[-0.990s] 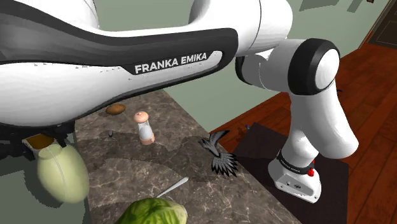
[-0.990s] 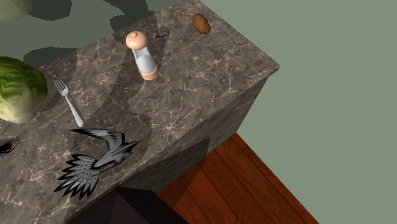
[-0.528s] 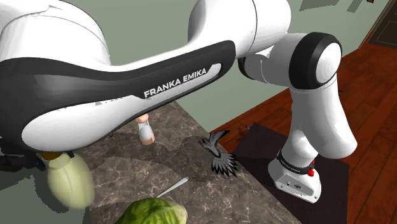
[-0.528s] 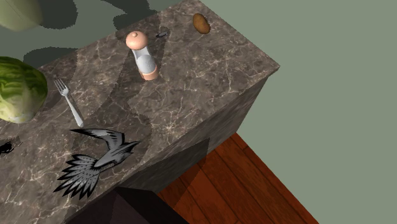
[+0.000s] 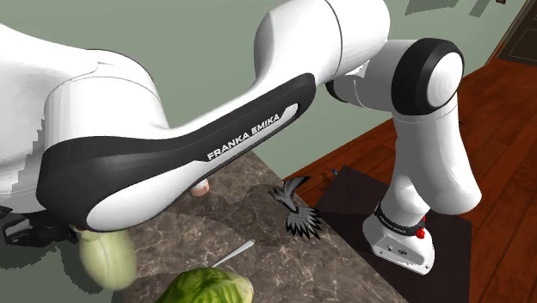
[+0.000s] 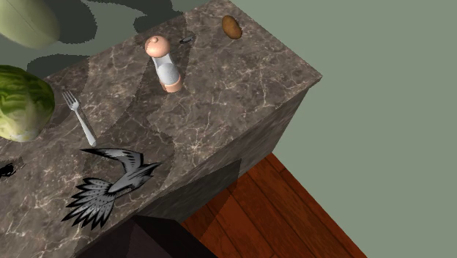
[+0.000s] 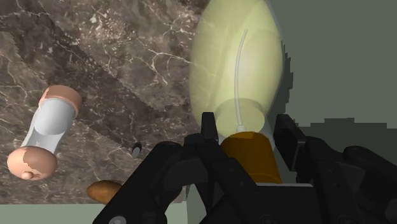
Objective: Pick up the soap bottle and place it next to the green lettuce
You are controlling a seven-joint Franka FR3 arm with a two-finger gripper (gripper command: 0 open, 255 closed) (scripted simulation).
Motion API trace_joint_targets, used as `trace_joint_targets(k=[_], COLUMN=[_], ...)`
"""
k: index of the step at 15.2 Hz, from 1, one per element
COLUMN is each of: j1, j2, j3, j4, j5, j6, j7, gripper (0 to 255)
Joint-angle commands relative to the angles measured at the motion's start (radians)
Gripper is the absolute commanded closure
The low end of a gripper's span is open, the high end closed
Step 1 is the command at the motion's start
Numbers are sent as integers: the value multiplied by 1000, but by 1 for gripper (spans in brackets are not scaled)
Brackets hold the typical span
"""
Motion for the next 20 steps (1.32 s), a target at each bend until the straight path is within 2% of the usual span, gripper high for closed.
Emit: trace_joint_targets(k=[1,20], j1=[-4,-22], j2=[4,47], j3=[-2,-33], j4=[-22,-208], j5=[-5,-65], j6=[25,233], j7=[9,100], gripper=[255,255])
